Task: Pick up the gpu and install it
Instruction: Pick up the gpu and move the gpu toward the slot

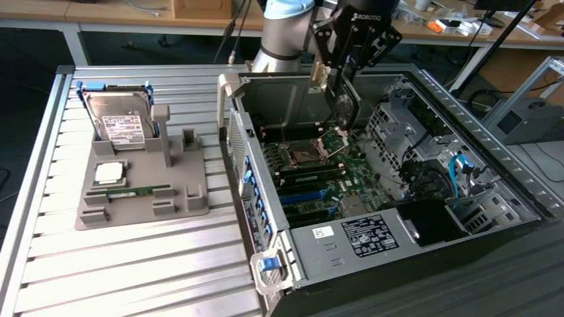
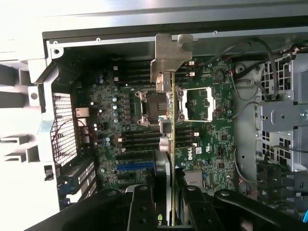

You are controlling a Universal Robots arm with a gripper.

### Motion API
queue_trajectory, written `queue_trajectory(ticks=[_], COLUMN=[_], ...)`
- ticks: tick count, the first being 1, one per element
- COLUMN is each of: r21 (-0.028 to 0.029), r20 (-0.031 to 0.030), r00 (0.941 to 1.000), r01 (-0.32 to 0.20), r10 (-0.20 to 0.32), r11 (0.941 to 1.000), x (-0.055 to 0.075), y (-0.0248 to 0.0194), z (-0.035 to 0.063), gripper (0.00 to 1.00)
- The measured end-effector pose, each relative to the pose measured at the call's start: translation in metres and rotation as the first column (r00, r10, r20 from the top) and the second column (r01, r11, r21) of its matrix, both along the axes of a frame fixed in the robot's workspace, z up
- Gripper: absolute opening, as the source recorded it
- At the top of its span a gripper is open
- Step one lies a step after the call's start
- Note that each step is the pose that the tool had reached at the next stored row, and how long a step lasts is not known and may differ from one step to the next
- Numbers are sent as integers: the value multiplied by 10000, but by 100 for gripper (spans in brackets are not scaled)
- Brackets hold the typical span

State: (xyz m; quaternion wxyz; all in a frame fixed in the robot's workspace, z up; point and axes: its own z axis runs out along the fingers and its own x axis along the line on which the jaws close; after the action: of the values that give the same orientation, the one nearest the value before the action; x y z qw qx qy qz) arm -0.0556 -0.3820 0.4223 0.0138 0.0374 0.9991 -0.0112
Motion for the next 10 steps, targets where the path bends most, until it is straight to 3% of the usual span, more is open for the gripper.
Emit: queue_trajectory(ticks=[10], r21=[-12], r20=[0], r00=[10000], r01=[-1], r10=[1], r11=[10000], x=[67], y=[0], z=[-14], gripper=[27])
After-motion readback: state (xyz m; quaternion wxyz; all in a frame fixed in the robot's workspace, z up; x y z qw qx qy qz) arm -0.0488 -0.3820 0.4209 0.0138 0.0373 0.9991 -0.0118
